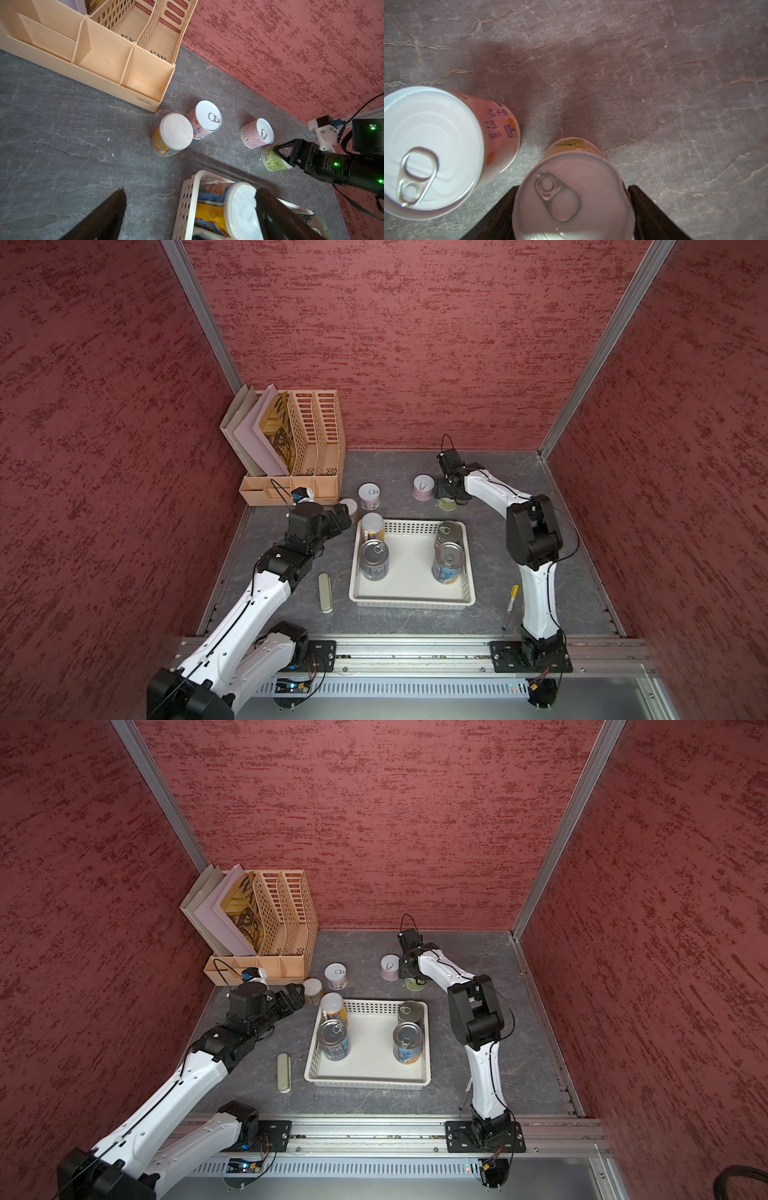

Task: Put the canned food in the basket
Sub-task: Pick up the canned food from the center of the board, then place the canned food in the basket.

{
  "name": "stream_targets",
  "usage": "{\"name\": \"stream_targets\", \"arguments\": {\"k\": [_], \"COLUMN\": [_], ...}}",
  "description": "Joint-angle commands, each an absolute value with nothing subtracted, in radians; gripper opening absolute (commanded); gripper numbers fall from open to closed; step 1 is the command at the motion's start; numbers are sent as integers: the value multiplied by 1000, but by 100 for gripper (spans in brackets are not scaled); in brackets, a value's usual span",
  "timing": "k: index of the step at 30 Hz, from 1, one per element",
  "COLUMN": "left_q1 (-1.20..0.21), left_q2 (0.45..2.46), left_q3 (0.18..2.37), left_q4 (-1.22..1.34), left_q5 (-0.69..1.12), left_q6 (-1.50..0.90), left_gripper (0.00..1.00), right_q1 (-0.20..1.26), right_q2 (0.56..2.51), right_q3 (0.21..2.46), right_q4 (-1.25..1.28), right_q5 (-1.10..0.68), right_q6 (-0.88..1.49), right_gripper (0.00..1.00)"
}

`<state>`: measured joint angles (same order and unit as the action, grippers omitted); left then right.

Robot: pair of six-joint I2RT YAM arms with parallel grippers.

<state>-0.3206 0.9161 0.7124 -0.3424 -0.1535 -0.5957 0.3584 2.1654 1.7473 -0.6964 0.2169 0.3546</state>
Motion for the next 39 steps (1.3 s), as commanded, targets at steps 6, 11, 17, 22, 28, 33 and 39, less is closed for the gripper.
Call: {"name": "stream_targets", "arguments": {"k": [6, 11, 17, 22, 28, 33, 39], "left_q1": [-316, -316, -316, -316, -316, -319, -318], "left_q2": [911, 910, 914, 905, 882, 878, 878], "left_q3": [712, 712, 709, 713, 712, 715, 715], "left_q4": [-330, -331, -325, -334, -337, -340, -341], "left_q5": [-139, -135, -125, -127, -126, -118, -117], "left_q6": [-597, -597, -600, -598, -595, -595, -598], "left_gripper": [100, 100, 100, 100, 100, 100, 100], "right_q1": [339, 334, 334, 333, 334, 336, 350], "right_q2": [2118, 2071, 2003, 1946, 1833, 1698, 1500], "right_q3": [1703, 1656, 1595, 1552, 1492, 1417, 1294], "right_q4": [-666, -631, -585, -556, -537, -518, -486], "right_q5": [276, 305, 332, 341, 308, 280, 216], "right_q6": [371, 378, 388, 397, 419, 437, 467], "right_gripper": [61, 60, 58, 56, 53, 51, 48]}}
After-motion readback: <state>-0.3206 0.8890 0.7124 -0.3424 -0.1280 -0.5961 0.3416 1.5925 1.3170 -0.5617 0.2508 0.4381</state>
